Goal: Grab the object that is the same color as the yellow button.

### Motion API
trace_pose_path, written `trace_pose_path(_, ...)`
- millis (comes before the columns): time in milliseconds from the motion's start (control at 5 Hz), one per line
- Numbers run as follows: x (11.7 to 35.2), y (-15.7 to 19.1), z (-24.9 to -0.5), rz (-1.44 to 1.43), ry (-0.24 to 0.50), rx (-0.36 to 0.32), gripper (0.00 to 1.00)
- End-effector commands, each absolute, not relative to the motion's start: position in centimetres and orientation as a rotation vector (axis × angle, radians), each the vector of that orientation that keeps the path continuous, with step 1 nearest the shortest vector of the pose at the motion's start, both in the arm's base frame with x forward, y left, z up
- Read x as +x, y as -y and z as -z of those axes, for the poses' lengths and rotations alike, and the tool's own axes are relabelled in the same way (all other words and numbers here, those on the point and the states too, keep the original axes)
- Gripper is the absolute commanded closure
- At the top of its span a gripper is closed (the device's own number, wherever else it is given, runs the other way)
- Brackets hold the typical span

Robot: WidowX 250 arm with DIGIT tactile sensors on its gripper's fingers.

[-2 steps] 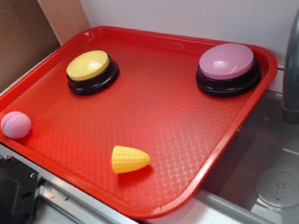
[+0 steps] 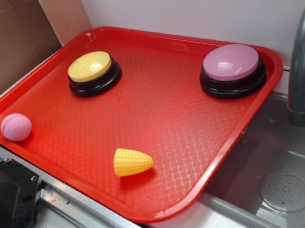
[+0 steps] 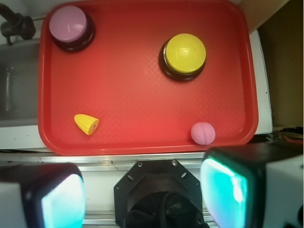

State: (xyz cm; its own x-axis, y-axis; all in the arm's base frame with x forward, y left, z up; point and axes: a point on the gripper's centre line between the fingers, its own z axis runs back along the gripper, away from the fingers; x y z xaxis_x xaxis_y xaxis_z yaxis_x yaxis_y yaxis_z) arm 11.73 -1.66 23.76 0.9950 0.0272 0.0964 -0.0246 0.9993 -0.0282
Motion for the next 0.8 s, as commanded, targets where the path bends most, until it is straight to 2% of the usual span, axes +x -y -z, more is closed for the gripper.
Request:
trace_pose_path(0,14.7,6.3,-21.2,0.328,0.121,-0.003,0.00)
trace_pose_path(400,16.0,10.7,-15.4,0.558,0.045,0.015,0.00)
trace_pose_path(600,15.8,11.5,-11.6,0.620,0.041,0.022,0.00)
